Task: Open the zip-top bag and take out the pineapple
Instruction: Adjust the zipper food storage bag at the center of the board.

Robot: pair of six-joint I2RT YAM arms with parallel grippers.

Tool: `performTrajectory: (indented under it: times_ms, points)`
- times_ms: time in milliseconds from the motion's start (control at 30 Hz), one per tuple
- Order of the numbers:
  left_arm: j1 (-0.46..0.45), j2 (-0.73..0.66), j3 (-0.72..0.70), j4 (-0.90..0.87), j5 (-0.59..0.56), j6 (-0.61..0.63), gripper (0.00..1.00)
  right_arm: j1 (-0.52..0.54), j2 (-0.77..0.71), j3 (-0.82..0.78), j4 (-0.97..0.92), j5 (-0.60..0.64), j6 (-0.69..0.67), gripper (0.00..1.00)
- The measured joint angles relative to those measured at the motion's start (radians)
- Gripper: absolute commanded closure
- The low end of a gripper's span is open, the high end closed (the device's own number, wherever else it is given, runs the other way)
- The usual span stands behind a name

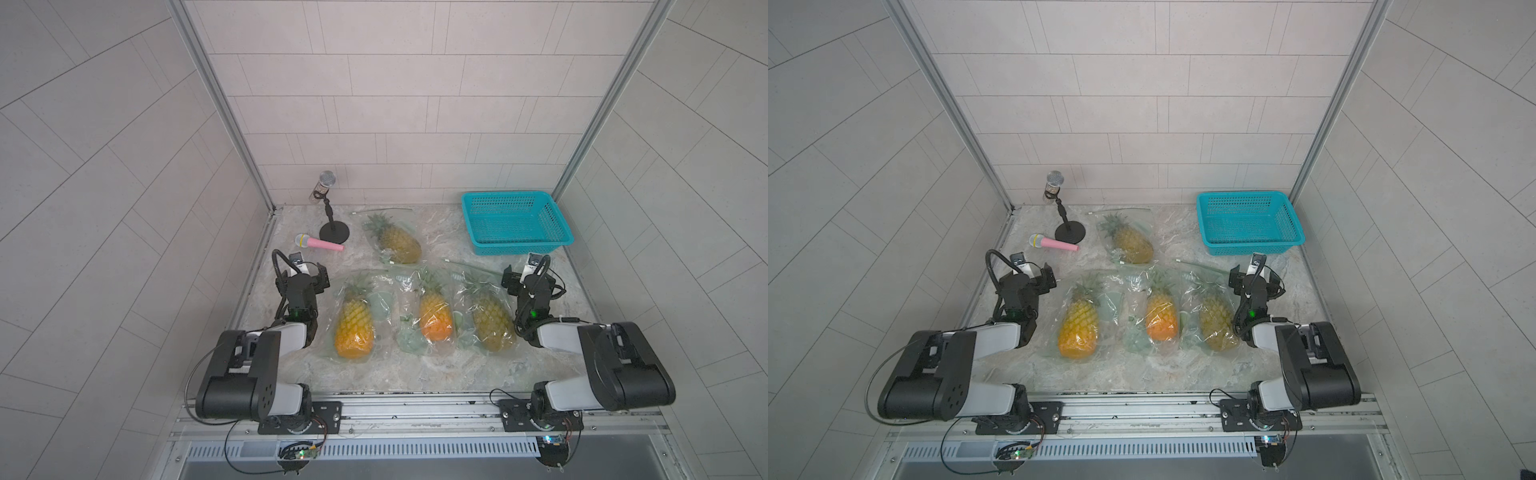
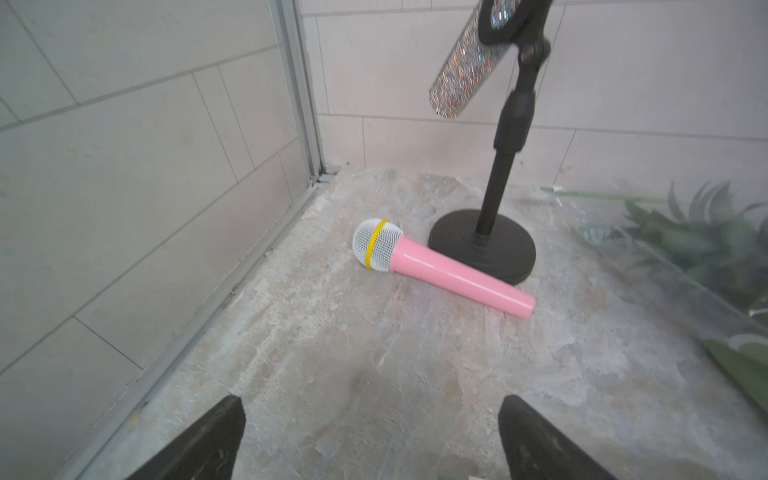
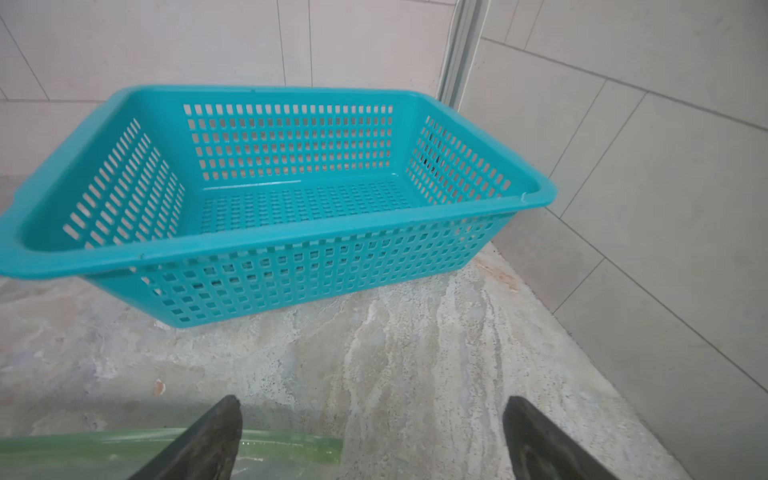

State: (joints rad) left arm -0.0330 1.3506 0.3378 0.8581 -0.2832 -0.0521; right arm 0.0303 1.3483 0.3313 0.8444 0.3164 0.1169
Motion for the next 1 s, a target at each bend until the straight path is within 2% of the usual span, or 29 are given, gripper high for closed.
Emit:
performTrajectory:
  times_ms: [133,233,333,467,600,767,900,1000]
  points:
    - [-0.016,-0.111,0.020,-0.125,-0.055,-0.053,0.00,0.004,-0.151,0.040,-0.143,0.024,0.013,0.00]
    - [-0.020,-0.199,0.090,-0.307,-0.055,-0.142,0.00,0.007,-0.249,0.137,-0.359,0.015,0.060,0.00]
    - [-0.020,-0.257,0.200,-0.506,-0.042,-0.211,0.00,0.008,-0.301,0.261,-0.566,-0.043,0.121,0.00]
    - [-0.020,-0.328,0.355,-0.802,-0.024,-0.281,0.00,0.011,-0.321,0.397,-0.777,-0.185,0.183,0.00]
    - [-0.020,-0.397,0.447,-1.050,0.034,-0.317,0.00,0.029,-0.275,0.518,-0.956,-0.343,0.210,0.00]
    - [-0.020,-0.429,0.510,-1.228,0.174,-0.278,0.00,0.104,-0.134,0.702,-1.135,-0.513,0.198,0.00]
    - [-0.020,-0.438,0.510,-1.277,0.288,-0.234,0.00,0.212,-0.011,0.830,-1.254,-0.583,0.160,0.11]
    - [-0.020,-0.431,0.510,-1.286,0.357,-0.216,0.00,0.270,0.069,0.895,-1.319,-0.618,0.134,0.23]
